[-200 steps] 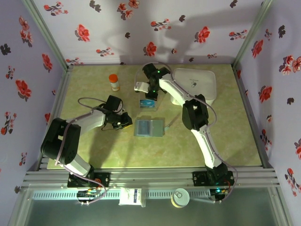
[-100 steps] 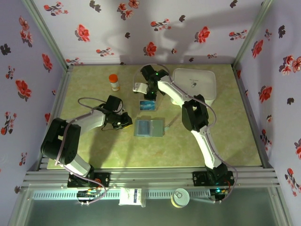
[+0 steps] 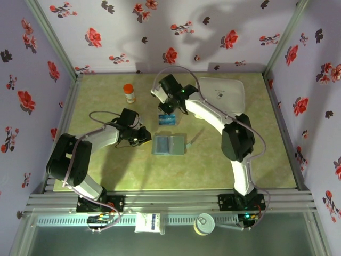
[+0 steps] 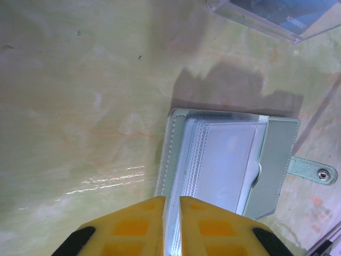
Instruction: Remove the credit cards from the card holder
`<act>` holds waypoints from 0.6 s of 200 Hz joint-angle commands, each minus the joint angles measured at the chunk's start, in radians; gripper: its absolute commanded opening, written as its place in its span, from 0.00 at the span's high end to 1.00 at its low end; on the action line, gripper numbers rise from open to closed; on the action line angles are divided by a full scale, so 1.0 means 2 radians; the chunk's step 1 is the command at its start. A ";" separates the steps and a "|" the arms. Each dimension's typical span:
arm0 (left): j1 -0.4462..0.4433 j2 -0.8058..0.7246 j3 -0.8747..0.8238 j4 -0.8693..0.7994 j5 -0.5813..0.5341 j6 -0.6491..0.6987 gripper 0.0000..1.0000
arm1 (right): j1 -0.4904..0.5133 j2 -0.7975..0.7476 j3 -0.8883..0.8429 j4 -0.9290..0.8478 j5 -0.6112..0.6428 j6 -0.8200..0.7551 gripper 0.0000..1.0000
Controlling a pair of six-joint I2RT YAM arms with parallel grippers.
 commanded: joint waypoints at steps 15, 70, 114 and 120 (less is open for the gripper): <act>-0.006 0.012 -0.009 0.014 0.021 -0.002 0.88 | 0.003 -0.065 -0.136 0.108 -0.047 0.277 0.75; -0.021 0.023 -0.010 0.006 0.018 0.002 0.93 | 0.006 -0.102 -0.262 0.196 -0.145 0.450 0.79; -0.026 0.035 -0.007 0.007 0.018 0.000 0.97 | 0.015 -0.108 -0.324 0.262 -0.177 0.516 0.74; -0.026 0.036 -0.006 0.006 0.019 0.001 0.97 | 0.016 -0.109 -0.327 0.267 -0.180 0.521 0.73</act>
